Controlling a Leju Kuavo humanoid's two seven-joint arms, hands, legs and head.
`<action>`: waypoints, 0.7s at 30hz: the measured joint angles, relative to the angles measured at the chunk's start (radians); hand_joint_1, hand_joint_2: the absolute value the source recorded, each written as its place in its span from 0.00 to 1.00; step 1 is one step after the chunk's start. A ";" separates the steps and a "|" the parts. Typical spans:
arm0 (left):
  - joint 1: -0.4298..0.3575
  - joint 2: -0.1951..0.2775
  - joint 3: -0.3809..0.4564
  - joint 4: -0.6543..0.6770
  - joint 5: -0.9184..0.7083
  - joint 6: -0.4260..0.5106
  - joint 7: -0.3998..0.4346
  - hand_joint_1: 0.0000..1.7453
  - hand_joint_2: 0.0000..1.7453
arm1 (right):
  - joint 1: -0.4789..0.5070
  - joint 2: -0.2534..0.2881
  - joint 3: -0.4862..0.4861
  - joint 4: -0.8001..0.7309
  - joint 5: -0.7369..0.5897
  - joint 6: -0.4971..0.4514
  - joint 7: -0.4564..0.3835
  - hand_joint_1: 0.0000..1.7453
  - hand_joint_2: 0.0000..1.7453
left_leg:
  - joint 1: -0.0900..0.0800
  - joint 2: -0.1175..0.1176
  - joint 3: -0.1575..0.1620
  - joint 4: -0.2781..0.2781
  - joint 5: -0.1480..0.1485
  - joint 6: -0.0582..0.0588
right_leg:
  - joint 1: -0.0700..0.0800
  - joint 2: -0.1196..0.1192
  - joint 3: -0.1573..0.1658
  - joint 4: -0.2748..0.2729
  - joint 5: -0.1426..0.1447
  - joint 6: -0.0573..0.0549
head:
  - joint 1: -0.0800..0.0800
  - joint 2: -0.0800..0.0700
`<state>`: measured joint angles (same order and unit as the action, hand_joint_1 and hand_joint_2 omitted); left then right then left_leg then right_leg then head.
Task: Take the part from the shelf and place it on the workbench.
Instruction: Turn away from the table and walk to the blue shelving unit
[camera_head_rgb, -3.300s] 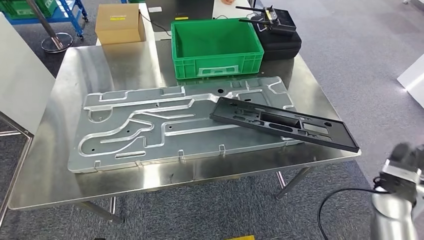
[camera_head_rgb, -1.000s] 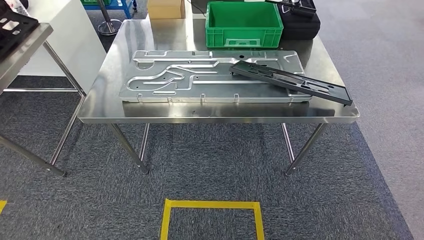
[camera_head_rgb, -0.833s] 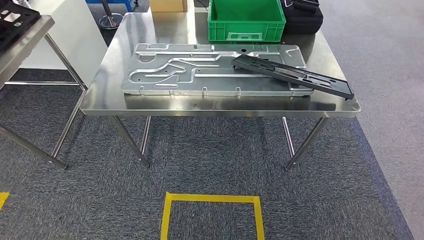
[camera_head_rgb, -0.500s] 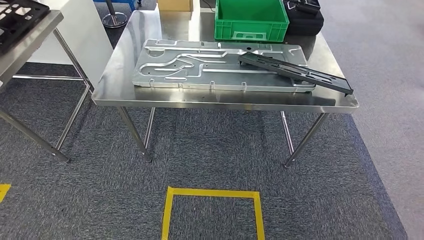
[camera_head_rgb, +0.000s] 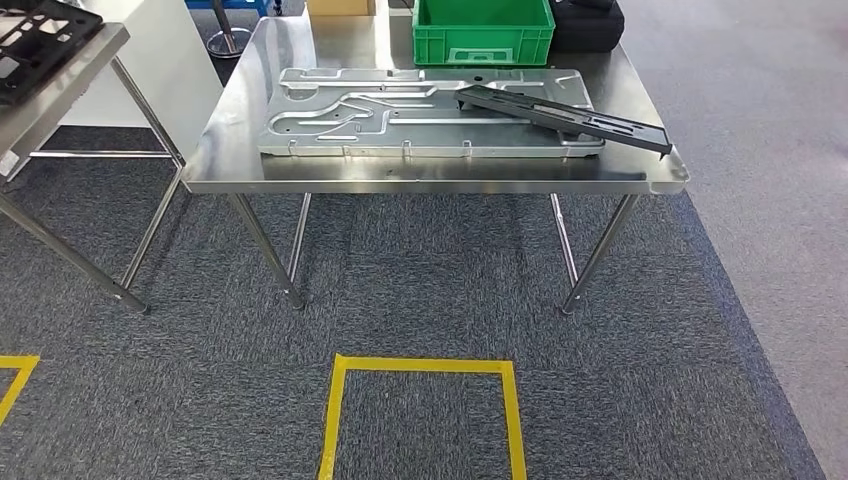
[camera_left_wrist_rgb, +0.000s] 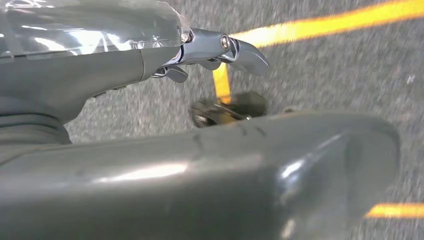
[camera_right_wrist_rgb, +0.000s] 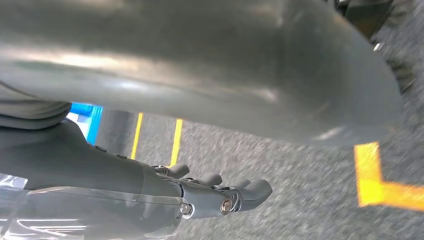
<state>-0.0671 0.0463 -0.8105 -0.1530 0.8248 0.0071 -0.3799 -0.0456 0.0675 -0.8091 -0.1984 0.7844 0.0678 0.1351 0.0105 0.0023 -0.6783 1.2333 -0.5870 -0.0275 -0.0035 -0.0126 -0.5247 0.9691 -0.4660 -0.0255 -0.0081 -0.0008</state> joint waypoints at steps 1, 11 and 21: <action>0.000 0.000 0.000 0.000 0.002 0.000 0.000 0.00 0.00 | 0.000 -0.001 0.000 0.000 0.004 0.004 0.000 0.00 0.00 | 0.000 0.000 -0.004 0.047 -0.014 -0.002 | 0.002 -0.001 -0.016 0.003 0.010 0.000 | 0.000 0.000; -0.002 -0.012 0.000 0.000 0.020 0.005 -0.002 0.00 0.00 | 0.004 -0.022 0.002 0.000 0.053 0.028 -0.004 0.00 0.00 | -0.008 0.004 0.227 -0.264 0.062 0.052 | 0.004 -0.001 -0.102 0.046 0.063 0.044 | -0.001 0.000; -0.006 -0.022 -0.011 0.000 0.008 0.007 -0.018 0.00 0.00 | 0.002 -0.035 0.003 0.001 0.064 0.026 -0.082 0.00 0.00 | -0.005 0.008 0.091 -0.239 0.160 0.051 | -0.013 0.011 0.017 0.106 -0.055 0.069 | 0.002 0.000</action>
<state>-0.0727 0.0240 -0.8212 -0.1530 0.8332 0.0137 -0.3983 -0.0441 0.0328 -0.8057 -0.1976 0.8482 0.0934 0.0527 0.0059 0.0102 -0.5877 0.9943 -0.4268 0.0236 -0.0165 -0.0017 -0.5072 1.0748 -0.5208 0.0439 -0.0056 -0.0008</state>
